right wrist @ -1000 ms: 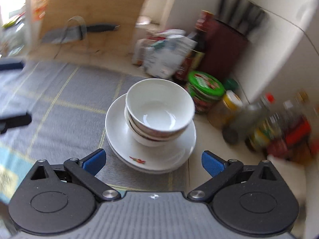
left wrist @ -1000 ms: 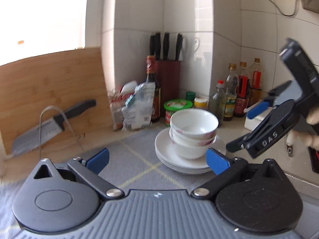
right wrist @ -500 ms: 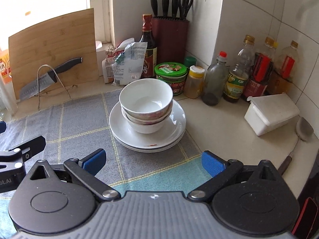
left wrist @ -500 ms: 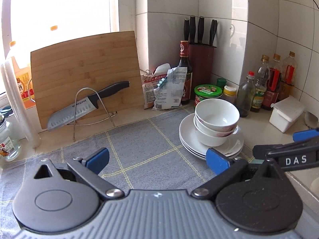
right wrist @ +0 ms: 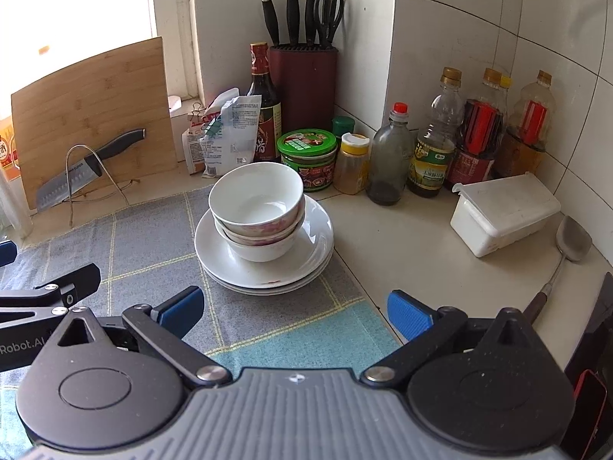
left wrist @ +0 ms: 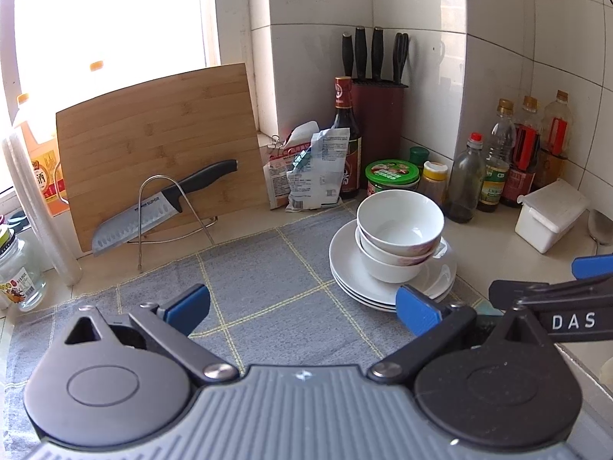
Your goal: Organize plates and bowls
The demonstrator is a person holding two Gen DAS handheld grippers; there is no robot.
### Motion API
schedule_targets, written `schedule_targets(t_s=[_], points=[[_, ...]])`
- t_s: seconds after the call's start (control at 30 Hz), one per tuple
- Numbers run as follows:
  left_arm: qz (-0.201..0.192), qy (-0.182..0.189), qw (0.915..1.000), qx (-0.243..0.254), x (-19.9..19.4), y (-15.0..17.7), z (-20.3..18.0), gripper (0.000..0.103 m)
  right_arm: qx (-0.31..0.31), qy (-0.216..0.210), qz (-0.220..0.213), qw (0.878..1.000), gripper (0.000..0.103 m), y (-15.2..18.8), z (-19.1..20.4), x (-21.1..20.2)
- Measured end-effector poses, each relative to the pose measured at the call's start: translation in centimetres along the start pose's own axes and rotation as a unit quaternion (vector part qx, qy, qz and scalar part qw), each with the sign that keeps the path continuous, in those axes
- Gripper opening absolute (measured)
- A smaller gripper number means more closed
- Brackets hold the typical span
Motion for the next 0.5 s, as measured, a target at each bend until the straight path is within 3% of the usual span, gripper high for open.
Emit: schedule_targets(t_s=[0.5], points=[[0.002,-0.006,1.0,0.0,-0.02,-0.3,-0.75,0.102,0.002,-0.004,0.0,1.0,0.103,-0.3,-0.77,0.11]])
Point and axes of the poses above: each gripper's, at about its wrist camera, not at the fingertips, and x roughly the way its jaws point, z to its left, y to its underside, the point moved 2 cm from there along x, roughly the way its jaws point, and after that the axes turned 7 degrees about -y, right-handed, at the moved point
